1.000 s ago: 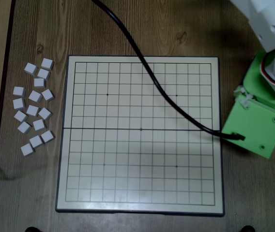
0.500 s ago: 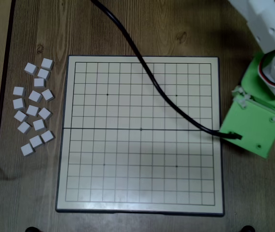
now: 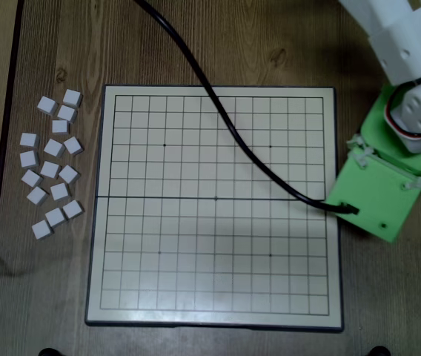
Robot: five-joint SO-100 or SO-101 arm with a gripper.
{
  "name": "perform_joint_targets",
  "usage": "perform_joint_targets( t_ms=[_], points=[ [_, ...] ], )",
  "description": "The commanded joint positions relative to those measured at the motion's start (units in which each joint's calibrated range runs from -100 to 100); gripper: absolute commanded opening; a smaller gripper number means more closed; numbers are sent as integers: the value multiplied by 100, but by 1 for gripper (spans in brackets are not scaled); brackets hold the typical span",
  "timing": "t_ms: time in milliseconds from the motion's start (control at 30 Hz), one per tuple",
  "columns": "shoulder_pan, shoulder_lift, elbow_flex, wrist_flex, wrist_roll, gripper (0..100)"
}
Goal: Grasp a Black stone and put it on the board on position (0,0).
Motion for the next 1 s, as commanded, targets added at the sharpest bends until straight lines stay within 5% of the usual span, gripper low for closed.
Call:
perform_joint_targets(
  t_ms=[0,567,967],
  points=[
    [37,-332,52,-103,-15,13],
    [-26,-450,371,-351,88,6],
    [-236,-1095,-508,575,508,6]
  ],
)
